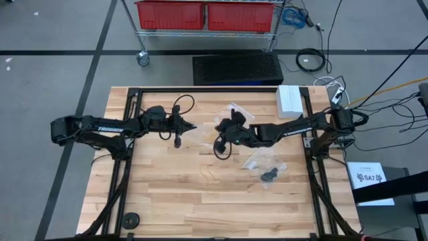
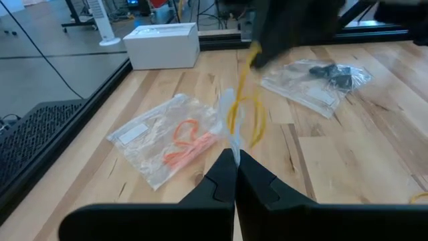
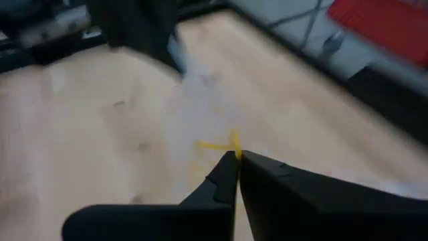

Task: Sort rubber bands
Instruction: Put the yellow rubber band into the open transparent zip bag

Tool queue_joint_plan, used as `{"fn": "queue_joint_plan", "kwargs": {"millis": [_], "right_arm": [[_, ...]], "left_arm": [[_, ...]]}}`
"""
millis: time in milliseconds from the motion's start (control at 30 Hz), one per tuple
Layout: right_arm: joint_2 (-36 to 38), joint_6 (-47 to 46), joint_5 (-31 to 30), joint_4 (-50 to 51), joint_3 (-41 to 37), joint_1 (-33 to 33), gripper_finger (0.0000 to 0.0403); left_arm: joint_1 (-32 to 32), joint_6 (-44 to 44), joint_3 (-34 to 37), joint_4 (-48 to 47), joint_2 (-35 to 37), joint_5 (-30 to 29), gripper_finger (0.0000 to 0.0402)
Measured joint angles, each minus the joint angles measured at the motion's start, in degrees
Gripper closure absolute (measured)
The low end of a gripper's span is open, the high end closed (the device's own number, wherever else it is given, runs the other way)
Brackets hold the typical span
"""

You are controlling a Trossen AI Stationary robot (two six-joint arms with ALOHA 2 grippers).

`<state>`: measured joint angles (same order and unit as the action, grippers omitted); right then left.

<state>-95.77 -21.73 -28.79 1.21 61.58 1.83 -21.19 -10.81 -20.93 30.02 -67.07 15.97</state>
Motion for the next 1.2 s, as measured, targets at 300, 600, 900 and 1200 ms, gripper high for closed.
{"fn": "queue_joint_plan", "kwargs": {"millis": [300, 600, 900, 1200], "right_arm": [[0.1, 17.6, -8.6, 7.4, 10.1, -1.3, 0.0402], [0.0, 18.4, -6.8, 7.3, 10.1, -2.1, 0.0403], [0.8, 24.4, -7.3, 7.2, 13.7, -1.8, 0.0403], [0.8, 26.9, -7.1, 7.2, 15.8, -1.8, 0.0403]], "left_arm": [[0.0, 0.0, 0.0, -0.2, 0.0, 0.0, 0.04], [0.0, 0.0, 0.0, -0.2, 0.0, 0.0, 0.04], [0.0, 0.0, 0.0, -0.3, 0.0, 0.0, 0.04], [0.0, 0.0, 0.0, -0.6, 0.0, 0.0, 0.04]]}}
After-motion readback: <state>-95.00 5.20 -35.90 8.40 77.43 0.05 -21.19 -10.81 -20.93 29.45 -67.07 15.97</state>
